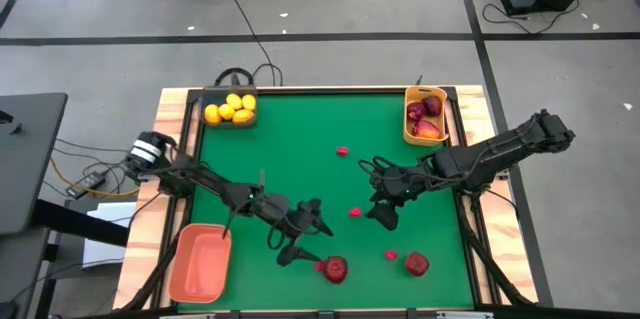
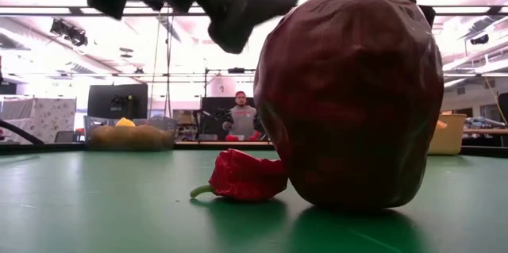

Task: Sort produce into baskets
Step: Put the left red apple into the yellow bin

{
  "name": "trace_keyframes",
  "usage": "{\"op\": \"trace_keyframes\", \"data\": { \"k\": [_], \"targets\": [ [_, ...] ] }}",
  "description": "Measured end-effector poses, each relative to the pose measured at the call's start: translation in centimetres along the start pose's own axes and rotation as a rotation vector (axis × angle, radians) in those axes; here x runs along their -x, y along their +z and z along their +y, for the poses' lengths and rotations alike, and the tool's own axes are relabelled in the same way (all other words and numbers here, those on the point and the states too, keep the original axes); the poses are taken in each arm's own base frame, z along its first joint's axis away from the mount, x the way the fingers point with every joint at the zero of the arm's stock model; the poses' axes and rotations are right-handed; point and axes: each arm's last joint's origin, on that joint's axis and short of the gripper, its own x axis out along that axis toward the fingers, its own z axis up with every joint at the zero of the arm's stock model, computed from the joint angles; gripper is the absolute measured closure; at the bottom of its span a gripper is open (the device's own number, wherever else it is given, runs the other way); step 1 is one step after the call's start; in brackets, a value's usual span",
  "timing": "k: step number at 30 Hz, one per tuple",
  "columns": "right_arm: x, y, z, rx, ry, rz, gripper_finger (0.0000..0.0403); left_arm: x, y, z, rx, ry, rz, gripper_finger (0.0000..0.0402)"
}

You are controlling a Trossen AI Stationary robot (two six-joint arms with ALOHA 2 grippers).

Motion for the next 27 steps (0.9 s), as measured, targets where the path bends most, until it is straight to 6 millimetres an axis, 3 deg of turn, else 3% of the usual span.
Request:
{"op": "trace_keyframes", "data": {
  "k": [3,16,27],
  "targets": [
    [0.0,-0.2,0.1,-0.011,-0.001,0.004,0.0105,-1.4,-1.2,-0.2,-0.007,-0.038,0.000,0.0007],
    [-0.1,-1.2,0.7,-0.087,0.003,0.051,0.0105,-6.6,-4.7,0.0,-0.098,-0.064,0.076,0.0014],
    [0.0,-2.3,1.4,-0.105,0.011,0.084,0.0105,-7.7,-6.2,0.6,-0.110,-0.037,0.094,0.0010]
  ]
}}
